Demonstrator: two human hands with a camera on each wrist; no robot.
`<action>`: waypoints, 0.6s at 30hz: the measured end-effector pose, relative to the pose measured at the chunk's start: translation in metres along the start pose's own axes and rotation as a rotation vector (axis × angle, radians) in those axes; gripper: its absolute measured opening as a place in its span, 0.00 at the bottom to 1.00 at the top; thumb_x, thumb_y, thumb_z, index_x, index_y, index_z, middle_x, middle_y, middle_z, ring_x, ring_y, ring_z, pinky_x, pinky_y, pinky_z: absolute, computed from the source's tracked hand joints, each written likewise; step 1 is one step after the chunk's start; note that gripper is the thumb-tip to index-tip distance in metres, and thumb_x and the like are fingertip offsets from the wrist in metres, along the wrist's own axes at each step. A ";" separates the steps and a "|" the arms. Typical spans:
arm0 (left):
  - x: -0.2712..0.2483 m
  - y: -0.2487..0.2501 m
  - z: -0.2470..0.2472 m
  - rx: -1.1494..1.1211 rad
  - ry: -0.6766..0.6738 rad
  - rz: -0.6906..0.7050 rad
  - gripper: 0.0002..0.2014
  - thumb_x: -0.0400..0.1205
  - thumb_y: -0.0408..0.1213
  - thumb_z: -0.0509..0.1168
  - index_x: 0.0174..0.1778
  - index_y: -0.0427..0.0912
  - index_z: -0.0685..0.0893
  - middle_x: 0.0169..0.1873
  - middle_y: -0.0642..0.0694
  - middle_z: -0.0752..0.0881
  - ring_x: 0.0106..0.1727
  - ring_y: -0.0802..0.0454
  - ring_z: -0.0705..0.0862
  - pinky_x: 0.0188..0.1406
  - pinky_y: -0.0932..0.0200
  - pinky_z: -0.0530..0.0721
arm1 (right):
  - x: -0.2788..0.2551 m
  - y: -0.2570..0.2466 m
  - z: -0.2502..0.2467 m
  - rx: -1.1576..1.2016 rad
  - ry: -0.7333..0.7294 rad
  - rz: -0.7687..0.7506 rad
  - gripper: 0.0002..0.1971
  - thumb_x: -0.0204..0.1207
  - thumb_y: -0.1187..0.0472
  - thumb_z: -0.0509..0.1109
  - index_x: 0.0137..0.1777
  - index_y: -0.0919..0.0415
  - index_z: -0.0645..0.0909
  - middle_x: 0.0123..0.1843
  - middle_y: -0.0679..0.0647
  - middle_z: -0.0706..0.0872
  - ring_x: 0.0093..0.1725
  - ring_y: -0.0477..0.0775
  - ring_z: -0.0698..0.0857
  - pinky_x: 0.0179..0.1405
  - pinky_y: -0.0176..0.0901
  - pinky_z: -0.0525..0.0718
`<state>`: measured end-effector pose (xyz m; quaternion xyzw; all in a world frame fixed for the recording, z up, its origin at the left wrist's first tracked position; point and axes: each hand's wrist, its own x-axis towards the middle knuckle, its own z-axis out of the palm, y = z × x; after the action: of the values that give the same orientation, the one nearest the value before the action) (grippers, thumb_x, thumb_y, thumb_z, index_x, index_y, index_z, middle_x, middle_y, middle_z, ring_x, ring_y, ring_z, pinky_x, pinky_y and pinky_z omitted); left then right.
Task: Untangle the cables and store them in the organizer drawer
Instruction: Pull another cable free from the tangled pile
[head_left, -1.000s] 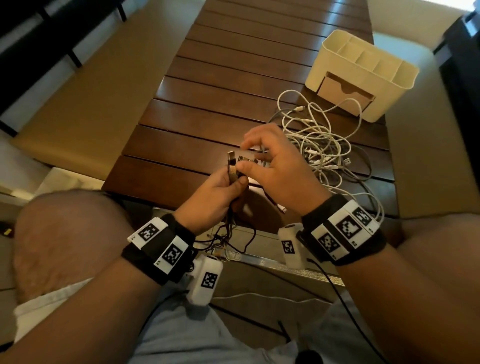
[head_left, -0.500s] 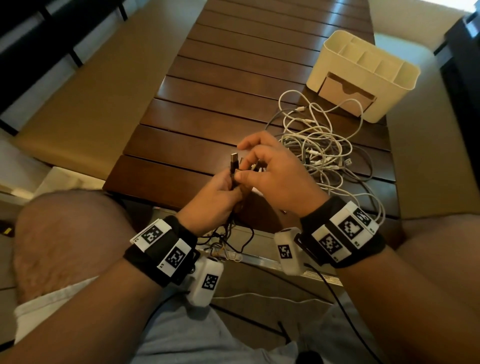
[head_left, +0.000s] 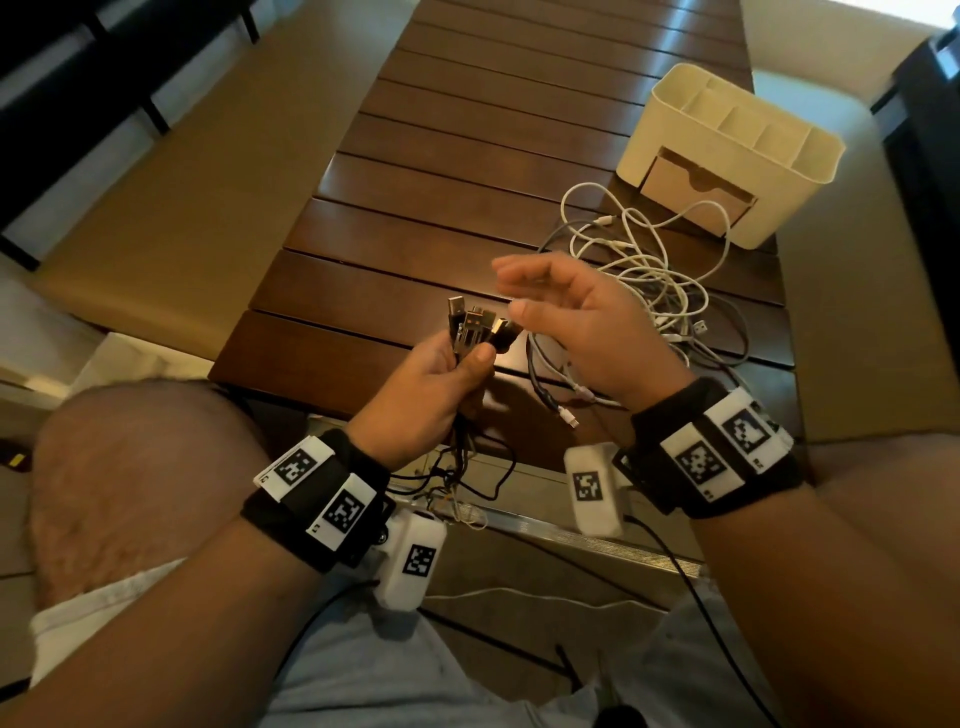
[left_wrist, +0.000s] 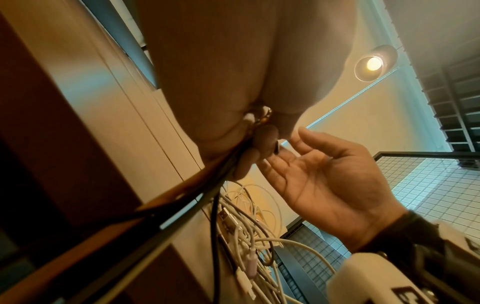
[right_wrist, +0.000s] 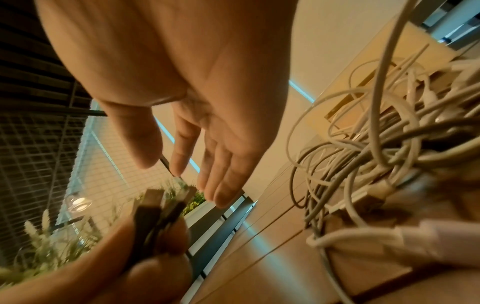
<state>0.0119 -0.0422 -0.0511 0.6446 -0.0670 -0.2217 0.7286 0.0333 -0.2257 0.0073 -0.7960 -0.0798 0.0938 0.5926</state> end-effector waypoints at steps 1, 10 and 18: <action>0.000 -0.001 -0.001 -0.007 0.015 -0.007 0.22 0.84 0.54 0.64 0.58 0.35 0.76 0.42 0.30 0.82 0.42 0.32 0.84 0.48 0.34 0.84 | 0.000 -0.001 -0.006 -0.018 -0.009 0.028 0.12 0.82 0.67 0.69 0.63 0.56 0.84 0.64 0.49 0.87 0.63 0.44 0.86 0.64 0.44 0.85; 0.001 -0.003 0.000 0.012 -0.061 -0.002 0.28 0.84 0.54 0.62 0.61 0.29 0.76 0.34 0.51 0.79 0.32 0.53 0.75 0.37 0.52 0.74 | -0.001 0.003 -0.008 -0.185 -0.005 0.072 0.07 0.79 0.64 0.73 0.53 0.54 0.89 0.40 0.50 0.91 0.35 0.42 0.88 0.40 0.34 0.87; 0.003 -0.002 0.000 -0.015 -0.009 0.011 0.18 0.85 0.52 0.59 0.46 0.37 0.76 0.27 0.51 0.71 0.28 0.53 0.69 0.39 0.49 0.73 | -0.005 0.001 -0.022 -0.382 -0.060 0.235 0.05 0.78 0.53 0.75 0.46 0.54 0.87 0.35 0.49 0.89 0.31 0.42 0.86 0.35 0.38 0.83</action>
<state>0.0142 -0.0436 -0.0535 0.6378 -0.0720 -0.2211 0.7343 0.0342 -0.2470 0.0130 -0.8945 -0.0203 0.1690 0.4134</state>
